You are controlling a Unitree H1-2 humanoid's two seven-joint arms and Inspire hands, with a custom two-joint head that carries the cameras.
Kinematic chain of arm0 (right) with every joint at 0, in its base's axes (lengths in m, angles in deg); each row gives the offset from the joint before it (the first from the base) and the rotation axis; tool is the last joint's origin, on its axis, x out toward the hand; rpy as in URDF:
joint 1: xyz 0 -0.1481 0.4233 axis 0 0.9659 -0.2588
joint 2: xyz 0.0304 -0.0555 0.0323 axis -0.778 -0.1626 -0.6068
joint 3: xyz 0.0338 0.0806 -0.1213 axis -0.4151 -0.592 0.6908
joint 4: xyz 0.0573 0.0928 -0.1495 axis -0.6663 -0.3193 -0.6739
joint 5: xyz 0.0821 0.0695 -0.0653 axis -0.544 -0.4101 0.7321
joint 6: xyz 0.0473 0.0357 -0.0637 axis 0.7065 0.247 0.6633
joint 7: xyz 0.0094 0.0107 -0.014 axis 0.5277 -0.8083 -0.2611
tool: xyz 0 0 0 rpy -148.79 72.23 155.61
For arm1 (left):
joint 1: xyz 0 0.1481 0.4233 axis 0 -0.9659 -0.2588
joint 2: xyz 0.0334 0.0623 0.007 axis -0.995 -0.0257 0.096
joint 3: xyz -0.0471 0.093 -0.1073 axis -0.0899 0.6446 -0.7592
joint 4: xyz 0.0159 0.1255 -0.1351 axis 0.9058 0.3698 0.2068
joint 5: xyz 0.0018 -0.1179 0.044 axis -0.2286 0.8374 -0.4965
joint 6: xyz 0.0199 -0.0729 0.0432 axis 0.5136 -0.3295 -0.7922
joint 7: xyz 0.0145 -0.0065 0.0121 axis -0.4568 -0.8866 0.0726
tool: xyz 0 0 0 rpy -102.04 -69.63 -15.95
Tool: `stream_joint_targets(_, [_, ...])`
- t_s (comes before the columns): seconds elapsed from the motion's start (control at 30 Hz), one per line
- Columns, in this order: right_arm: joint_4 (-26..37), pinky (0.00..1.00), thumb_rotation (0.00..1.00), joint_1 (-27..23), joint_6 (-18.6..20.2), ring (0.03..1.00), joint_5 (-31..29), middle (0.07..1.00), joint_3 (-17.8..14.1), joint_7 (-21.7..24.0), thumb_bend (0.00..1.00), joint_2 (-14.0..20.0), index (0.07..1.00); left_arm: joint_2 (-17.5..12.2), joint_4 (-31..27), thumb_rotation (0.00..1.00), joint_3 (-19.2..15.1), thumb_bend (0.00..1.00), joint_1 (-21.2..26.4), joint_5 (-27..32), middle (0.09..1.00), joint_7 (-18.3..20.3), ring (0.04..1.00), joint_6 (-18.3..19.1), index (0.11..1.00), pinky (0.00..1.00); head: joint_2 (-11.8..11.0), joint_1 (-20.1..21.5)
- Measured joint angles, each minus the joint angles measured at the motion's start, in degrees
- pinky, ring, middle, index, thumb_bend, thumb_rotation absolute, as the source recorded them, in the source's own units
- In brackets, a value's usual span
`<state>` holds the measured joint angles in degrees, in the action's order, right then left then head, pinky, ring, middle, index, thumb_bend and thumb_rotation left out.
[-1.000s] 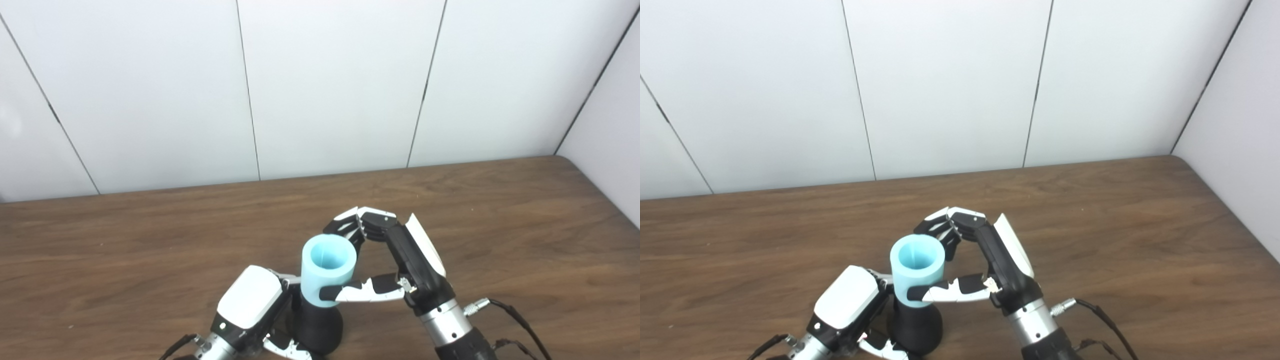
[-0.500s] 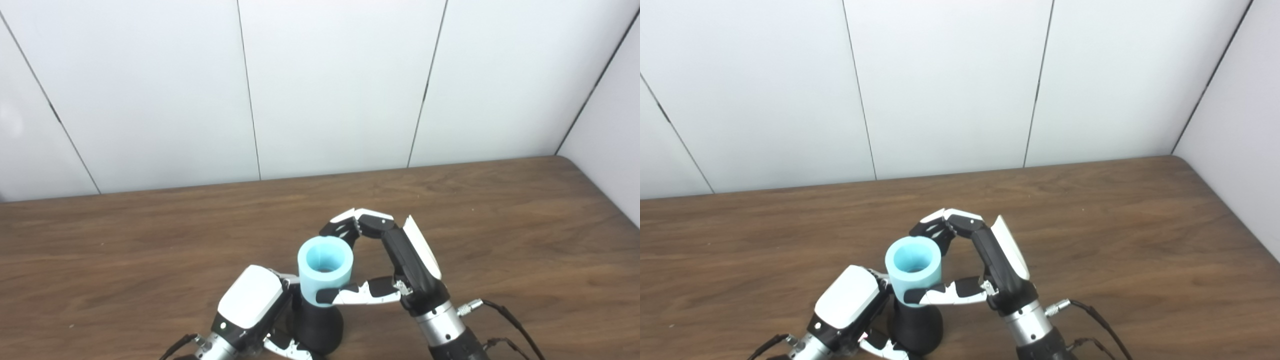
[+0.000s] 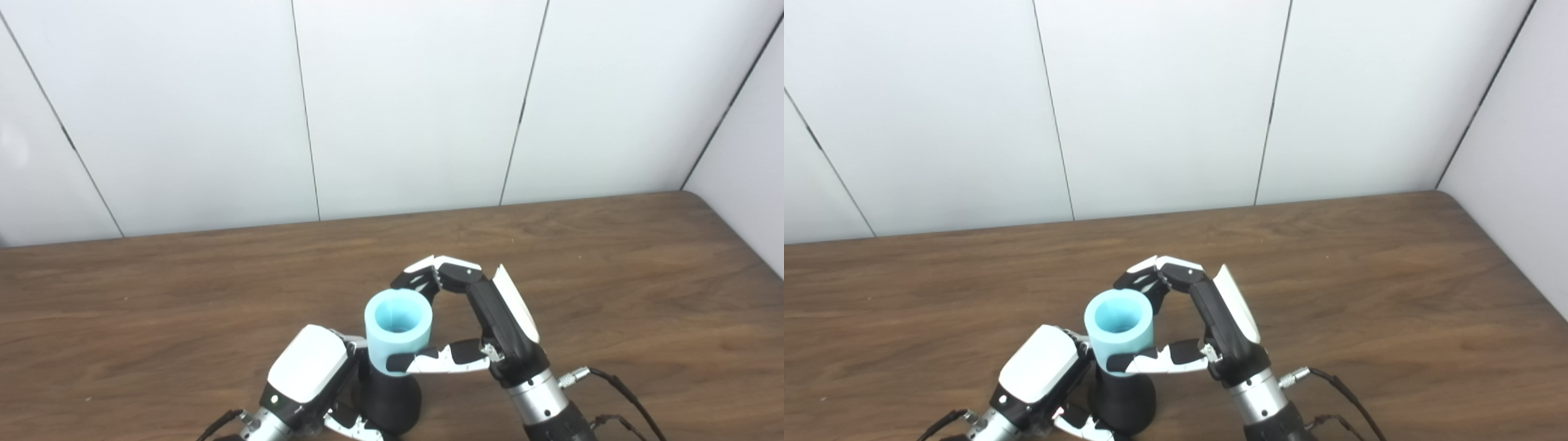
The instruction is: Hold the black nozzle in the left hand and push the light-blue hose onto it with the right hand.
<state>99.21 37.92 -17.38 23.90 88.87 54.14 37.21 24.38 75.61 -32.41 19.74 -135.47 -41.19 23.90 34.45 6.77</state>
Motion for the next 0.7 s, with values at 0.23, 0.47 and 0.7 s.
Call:
stream_joint_targets(0.23, [0.13, 0.31, 0.0, 0.14, 4.12, 0.407, -3.84, 0.486, 0.1, 0.75, 0.51, -1.19, 0.523, 0.02, 0.0, 0.0, 0.0, 0.53, 0.0, 0.03, 0.471, -0.05, 0.172, -0.01, 0.479, 0.14, 0.09, 0.0])
stream_joint_targets(0.47, [0.31, 0.32, 0.0, 0.26, 4.72, 0.413, -4.42, 0.485, 0.08, 0.8, 0.52, -1.12, 0.521, 0.02, 0.0, 0.0, 0.0, 0.53, -0.01, -0.01, 0.471, -0.05, 0.171, -0.01, 0.48, 0.14, 0.09, 0.09])
stream_joint_targets(0.7, [0.22, 0.31, 0.0, 0.38, 4.25, 0.411, -4.46, 0.485, 0.13, 0.73, 0.52, -1.23, 0.522, 0.03, 0.0, 0.0, 0.01, 0.53, 0.0, -0.01, 0.471, -0.03, 0.173, -0.02, 0.479, 0.14, 0.18, 0.0])
